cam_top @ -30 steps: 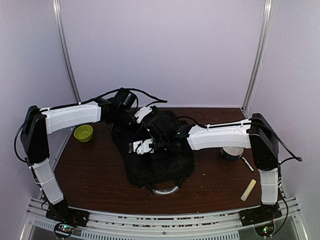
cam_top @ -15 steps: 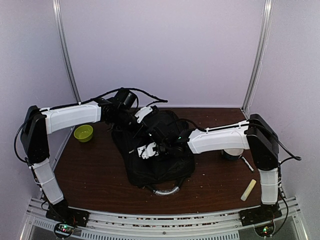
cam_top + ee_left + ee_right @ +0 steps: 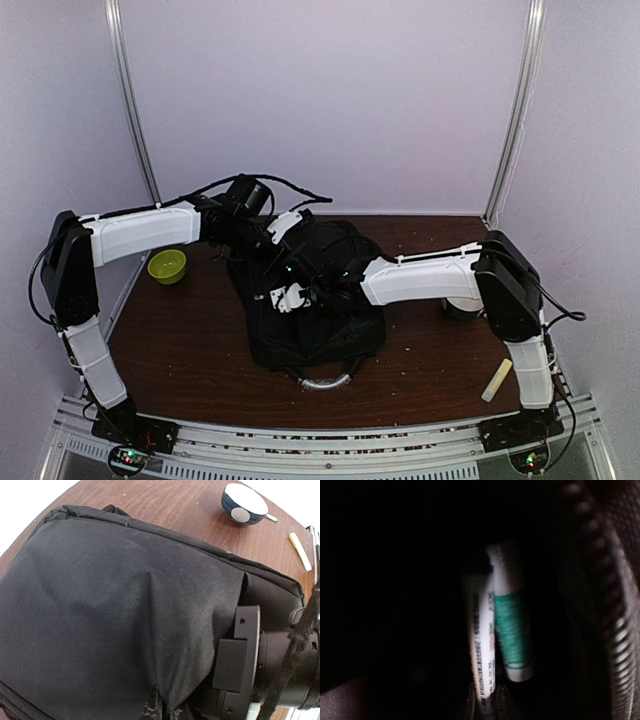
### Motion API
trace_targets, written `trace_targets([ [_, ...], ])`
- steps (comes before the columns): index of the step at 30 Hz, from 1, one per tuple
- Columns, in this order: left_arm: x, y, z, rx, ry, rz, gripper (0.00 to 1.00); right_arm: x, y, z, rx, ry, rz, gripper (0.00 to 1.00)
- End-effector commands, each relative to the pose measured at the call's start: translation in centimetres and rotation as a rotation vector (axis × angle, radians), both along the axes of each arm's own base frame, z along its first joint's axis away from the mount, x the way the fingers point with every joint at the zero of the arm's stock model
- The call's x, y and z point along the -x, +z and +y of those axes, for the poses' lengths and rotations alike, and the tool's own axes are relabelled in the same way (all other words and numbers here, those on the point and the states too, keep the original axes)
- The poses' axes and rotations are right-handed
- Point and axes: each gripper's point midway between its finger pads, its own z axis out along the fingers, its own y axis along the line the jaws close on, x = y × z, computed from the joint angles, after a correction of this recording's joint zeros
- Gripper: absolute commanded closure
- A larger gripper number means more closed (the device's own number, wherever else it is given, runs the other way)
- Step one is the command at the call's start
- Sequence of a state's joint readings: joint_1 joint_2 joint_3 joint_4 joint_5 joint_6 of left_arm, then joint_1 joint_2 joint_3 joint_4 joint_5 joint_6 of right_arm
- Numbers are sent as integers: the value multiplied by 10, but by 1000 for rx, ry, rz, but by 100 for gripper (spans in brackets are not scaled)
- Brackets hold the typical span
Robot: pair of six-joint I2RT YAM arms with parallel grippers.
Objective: Pack the student bag
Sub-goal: Pick up the pen from the second largest pocket of the bag.
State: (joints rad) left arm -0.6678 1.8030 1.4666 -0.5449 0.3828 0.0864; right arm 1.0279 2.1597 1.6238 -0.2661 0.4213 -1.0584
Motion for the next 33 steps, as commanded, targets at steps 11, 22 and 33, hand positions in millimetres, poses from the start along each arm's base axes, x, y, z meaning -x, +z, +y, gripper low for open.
trace_targets([
  [11,13,61,-28,191,-98,-51,100,-17,5,-18,-69,-143,-70,58],
  [22,12,58,-28,184,-94,-50,100,53,15,-38,-136,40,155,51],
  [33,5,48,-24,149,-60,-55,100,103,49,-27,-273,166,390,56],
])
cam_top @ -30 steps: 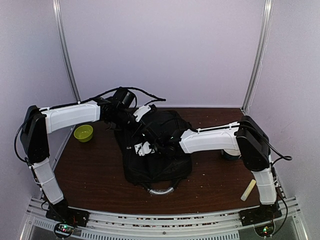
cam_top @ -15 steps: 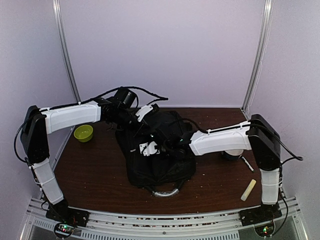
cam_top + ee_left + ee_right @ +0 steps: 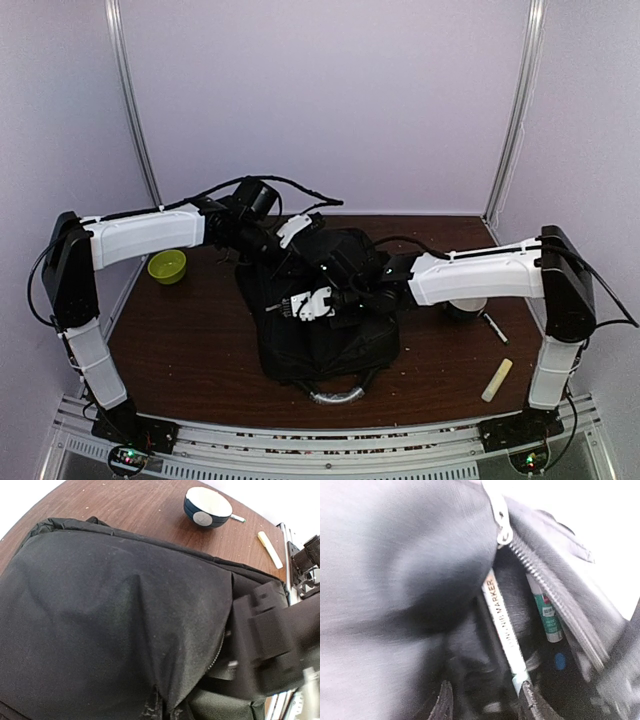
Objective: Pack the student bag
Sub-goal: Pick up the pen from the second largest pocket of the bag.
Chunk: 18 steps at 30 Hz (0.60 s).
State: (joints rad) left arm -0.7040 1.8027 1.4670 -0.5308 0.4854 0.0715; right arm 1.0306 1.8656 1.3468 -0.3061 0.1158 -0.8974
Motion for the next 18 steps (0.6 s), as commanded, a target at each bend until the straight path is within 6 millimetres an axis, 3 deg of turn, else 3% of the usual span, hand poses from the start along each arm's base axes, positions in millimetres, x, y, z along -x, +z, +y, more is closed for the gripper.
trace_targets([
  [1,-22,38,0,71,47,-105,100,40,36,-3,-87,92,167,56],
  [6,-24,36,2,56,62,-116,100,84,56,-19,-80,170,346,59],
  [10,-24,35,3,55,62,-113,100,97,59,-47,-45,128,390,62],
  [15,-23,32,5,41,69,-111,100,92,73,-99,-64,-12,400,63],
  [18,-23,33,6,38,72,-110,100,73,76,-145,-80,-168,378,63],
])
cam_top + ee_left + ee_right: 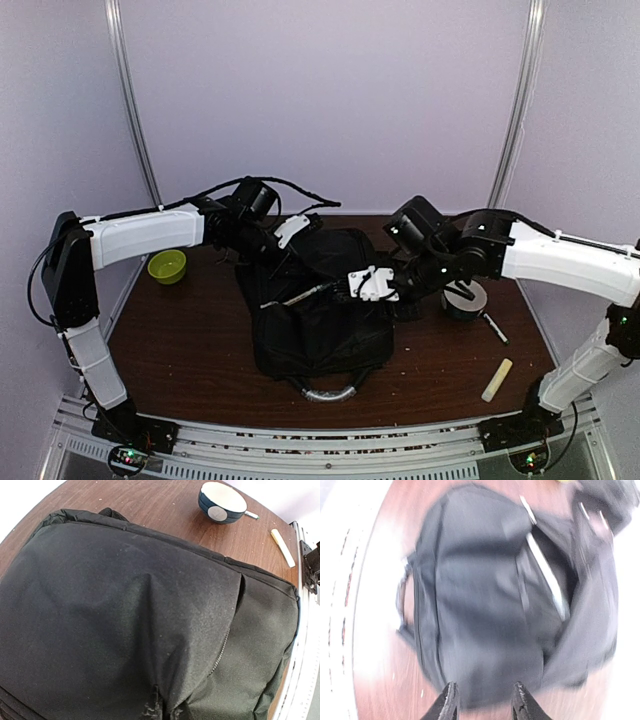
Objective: Pack the student bag
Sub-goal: Pick up the pen from the second largest pocket of the bag, then adjust the pen at the corner of the board.
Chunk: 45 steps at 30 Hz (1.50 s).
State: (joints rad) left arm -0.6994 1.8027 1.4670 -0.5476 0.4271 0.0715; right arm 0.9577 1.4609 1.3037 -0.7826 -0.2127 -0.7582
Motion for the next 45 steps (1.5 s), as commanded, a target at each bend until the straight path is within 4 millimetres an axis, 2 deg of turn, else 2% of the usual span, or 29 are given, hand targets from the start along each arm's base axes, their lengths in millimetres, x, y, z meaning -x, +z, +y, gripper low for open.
trace_targets([
  [1,-14,39,-3,85,23,-96,100,-23,-2,-82,58,-268,36,63],
  [4,-13,39,-3,85,21,-95,100,-48,1,-142,49,-478,31,64],
  [6,-12,40,-4,88,18,-92,100,-57,2,-182,33,-605,44,64],
  [8,-11,40,-5,93,14,-86,100,-62,-6,-223,46,-724,82,64],
  [11,-10,40,-6,94,10,-84,100,-60,-30,-273,84,-875,186,64],
  [15,-10,39,-7,95,9,-80,100,-50,-72,-320,113,-1040,396,62],
  [18,-9,38,-8,97,5,-74,100,-44,-98,-341,144,-1113,551,60],
  [22,-9,38,-8,96,4,-75,100,-53,-119,-359,112,-1190,632,59],
  [29,-10,36,-7,89,7,-77,100,-59,-152,-367,147,-1200,634,59],
  [33,-11,35,-6,86,10,-77,100,-53,-161,-361,139,-1166,674,59],
  [38,-10,33,-8,86,7,-72,100,-49,-172,-370,188,-1194,646,60],
  [45,-10,30,-8,85,4,-63,100,-43,-182,-369,203,-1191,665,65],
])
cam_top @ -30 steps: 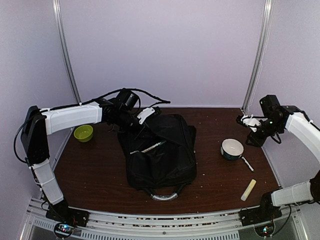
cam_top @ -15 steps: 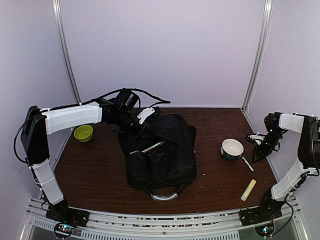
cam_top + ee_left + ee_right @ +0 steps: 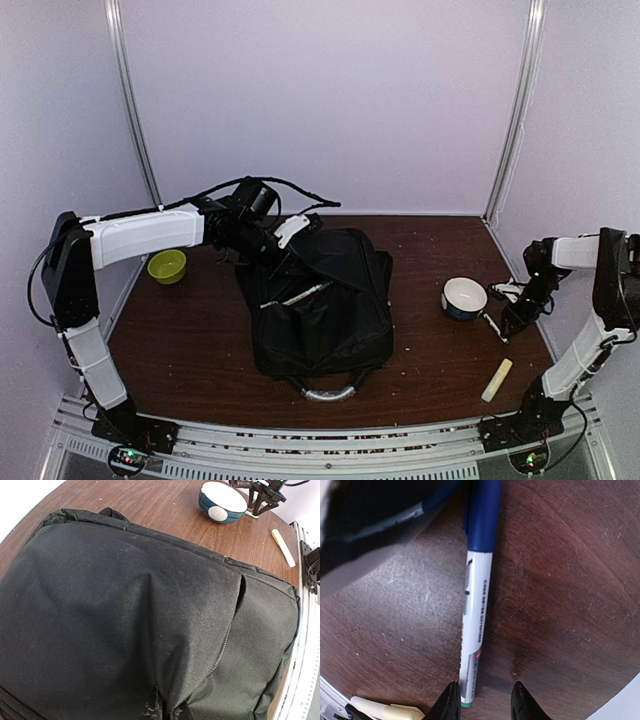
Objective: Pack the student bag
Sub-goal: Adjust the pen at the corner of the board.
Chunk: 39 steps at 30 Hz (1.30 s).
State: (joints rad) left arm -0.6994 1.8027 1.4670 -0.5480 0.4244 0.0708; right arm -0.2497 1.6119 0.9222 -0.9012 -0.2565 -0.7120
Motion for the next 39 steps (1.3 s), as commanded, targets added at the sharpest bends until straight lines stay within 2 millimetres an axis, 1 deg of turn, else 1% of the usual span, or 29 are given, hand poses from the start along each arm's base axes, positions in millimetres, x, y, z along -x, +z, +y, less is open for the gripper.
trace_targets([
  [1,-10,30,-9,87,2,-63,100,-1,-7,-4,17,4,1,65],
  [5,-10,29,-9,86,1,-61,100,-2,-8,-9,41,-14,4,69],
  [7,-10,29,-9,85,1,-60,100,-3,-10,-12,54,-26,13,75],
  [13,-10,31,-9,87,2,-62,100,-4,-10,-27,61,-76,30,87],
  [16,-10,30,-9,88,1,-63,100,-2,-9,-32,59,-88,32,88],
  [17,-10,31,-9,89,1,-62,100,0,-8,-39,58,-112,31,88],
  [18,-10,31,-9,90,0,-61,100,1,-7,-42,58,-116,29,88],
  [22,-9,32,-9,93,-1,-59,100,1,0,-45,68,-110,10,88],
  [26,-9,32,-9,92,0,-62,100,5,-2,-47,75,-115,32,88],
  [27,-9,32,-9,93,0,-61,100,4,-2,-47,73,-113,32,86],
  [29,-9,32,-9,93,0,-61,100,-4,1,-49,73,-120,16,78],
  [32,-8,32,-10,94,-2,-57,100,-19,8,-52,61,-126,1,74],
  [36,-9,32,-10,95,-1,-56,100,-31,10,-55,47,-128,17,72],
  [39,-9,32,-9,94,-1,-59,100,-34,10,-55,48,-118,20,70],
])
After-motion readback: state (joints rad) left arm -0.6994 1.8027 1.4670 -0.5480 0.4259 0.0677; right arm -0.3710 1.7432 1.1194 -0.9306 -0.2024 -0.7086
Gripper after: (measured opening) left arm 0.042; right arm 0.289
